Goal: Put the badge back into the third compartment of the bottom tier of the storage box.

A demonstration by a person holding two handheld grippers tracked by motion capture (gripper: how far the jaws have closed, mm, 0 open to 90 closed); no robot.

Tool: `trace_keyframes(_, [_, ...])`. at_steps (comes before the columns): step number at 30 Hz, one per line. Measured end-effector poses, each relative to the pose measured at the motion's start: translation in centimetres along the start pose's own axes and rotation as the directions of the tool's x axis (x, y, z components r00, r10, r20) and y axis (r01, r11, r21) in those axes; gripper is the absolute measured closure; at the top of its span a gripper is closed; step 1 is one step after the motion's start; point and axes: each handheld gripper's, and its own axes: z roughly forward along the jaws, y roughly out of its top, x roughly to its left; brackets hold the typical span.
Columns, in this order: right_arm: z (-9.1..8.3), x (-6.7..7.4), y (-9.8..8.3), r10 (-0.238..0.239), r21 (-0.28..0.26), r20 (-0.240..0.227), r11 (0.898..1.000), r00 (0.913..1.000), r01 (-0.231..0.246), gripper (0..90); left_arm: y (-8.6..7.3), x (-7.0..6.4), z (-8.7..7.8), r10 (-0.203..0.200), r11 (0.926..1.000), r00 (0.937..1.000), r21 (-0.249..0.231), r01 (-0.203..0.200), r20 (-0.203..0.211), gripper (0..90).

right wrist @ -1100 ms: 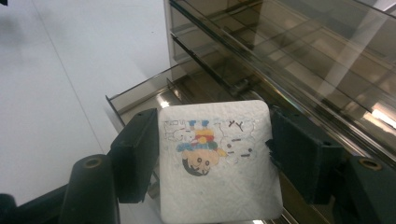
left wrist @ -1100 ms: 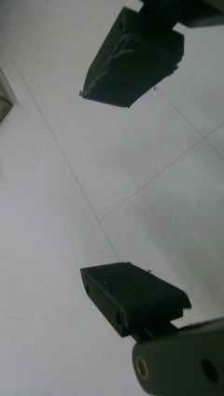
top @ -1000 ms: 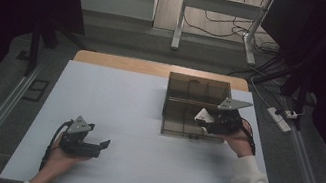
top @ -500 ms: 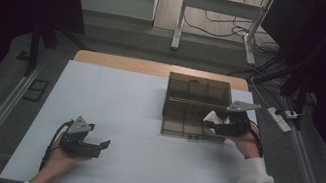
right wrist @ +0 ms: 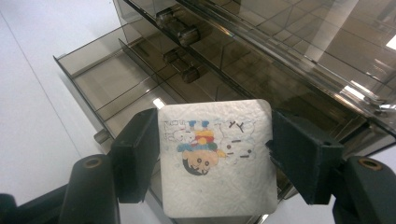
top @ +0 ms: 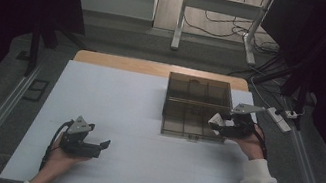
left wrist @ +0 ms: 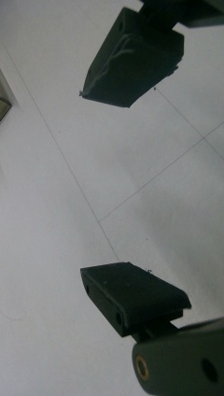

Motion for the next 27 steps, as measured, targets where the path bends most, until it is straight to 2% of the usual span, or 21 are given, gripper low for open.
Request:
trace_keyframes(21, [-0.51,-0.12,-0.46,-0.018,0.017,0.013,1.0,0.9998,0.017,33.0,0.01,-0.03,0.03,0.003,1.0,1.0,0.001,-0.003,0.001,14.2])
trace_keyframes(22, [-0.5,-0.13,-0.47,-0.017,0.017,0.015,1.0,0.9997,0.017,33.6,0.01,-0.03,0.03,0.003,1.0,1.0,0.001,-0.003,0.001,14.3])
trace_keyframes(23, [-0.51,-0.13,-0.48,-0.017,0.015,0.017,1.0,0.9997,0.017,37.9,0.01,-0.02,0.03,0.003,1.0,1.0,0.001,-0.003,0.001,14.2])
trace_keyframes(24, [-0.55,-0.13,-0.51,-0.016,0.002,0.022,1.0,0.9996,0.016,37.3,0.01,-0.03,0.03,0.003,1.0,1.0,0.002,-0.003,0.001,14.3])
trace_keyframes(27, [-0.57,-0.15,-0.5,-0.008,0.009,0.006,1.0,1.0,0.008,35.5,0.0,-0.04,0.05,0.004,1.0,1.0,0.002,-0.004,0.001,14.2])
